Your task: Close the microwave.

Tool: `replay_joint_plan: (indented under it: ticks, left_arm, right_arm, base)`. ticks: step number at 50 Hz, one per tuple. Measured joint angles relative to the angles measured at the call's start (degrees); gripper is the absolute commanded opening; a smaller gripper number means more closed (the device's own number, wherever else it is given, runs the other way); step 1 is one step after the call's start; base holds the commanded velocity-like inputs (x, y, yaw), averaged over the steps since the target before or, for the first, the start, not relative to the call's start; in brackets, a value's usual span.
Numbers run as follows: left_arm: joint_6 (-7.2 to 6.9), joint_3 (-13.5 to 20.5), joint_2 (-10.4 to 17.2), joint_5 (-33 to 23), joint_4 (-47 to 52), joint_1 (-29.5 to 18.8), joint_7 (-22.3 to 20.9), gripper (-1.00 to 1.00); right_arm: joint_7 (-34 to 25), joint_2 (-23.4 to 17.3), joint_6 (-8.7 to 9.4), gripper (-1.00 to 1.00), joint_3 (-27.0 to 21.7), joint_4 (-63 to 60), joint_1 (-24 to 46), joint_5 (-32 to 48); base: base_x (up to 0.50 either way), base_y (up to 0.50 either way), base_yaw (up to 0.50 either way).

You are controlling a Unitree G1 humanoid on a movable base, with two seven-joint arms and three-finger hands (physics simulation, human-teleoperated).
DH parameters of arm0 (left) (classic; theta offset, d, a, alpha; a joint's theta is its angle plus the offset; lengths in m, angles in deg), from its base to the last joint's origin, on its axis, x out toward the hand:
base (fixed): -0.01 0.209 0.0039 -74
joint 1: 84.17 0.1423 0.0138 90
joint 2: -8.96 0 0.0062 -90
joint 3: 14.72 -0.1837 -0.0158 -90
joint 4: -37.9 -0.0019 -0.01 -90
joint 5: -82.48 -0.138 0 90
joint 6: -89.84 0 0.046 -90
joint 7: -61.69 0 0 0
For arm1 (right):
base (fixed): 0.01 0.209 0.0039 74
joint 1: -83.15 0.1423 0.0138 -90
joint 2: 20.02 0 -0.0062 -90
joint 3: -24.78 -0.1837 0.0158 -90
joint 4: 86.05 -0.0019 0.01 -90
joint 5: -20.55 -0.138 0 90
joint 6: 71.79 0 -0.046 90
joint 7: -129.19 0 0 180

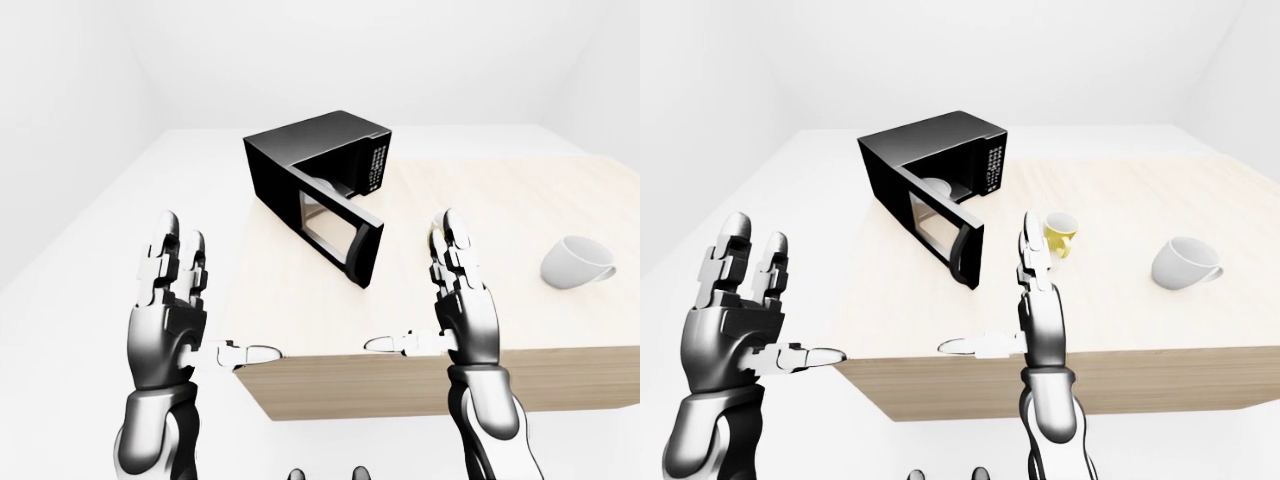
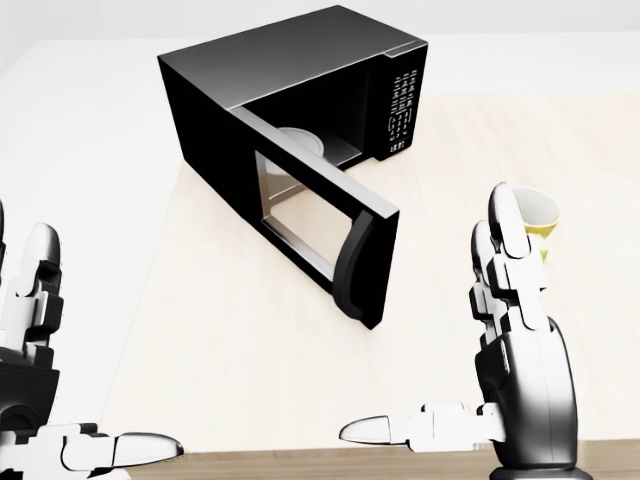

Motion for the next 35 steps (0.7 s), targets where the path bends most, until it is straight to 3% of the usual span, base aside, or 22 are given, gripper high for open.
replay_joint_plan:
  ticks: [27,35]
  left_arm:
    - [0.0,-0.22,-0.04,-0.26,-0.06,0.15,-0.18,1.0]
    - [0.0,-0.68,0.23,-1.24,-0.63,0.17,-0.06,1.0]
  right_arm:
    - [0.34,-0.08,0.0,1.0,0.38,0.34,0.13,0.09]
    - [0.95,0.43,0.0,1.0,0.05,1.02,0.81,-0.14]
  base:
    - [0.0,0.5,0.0]
    - [0.0,0.0,0.0]
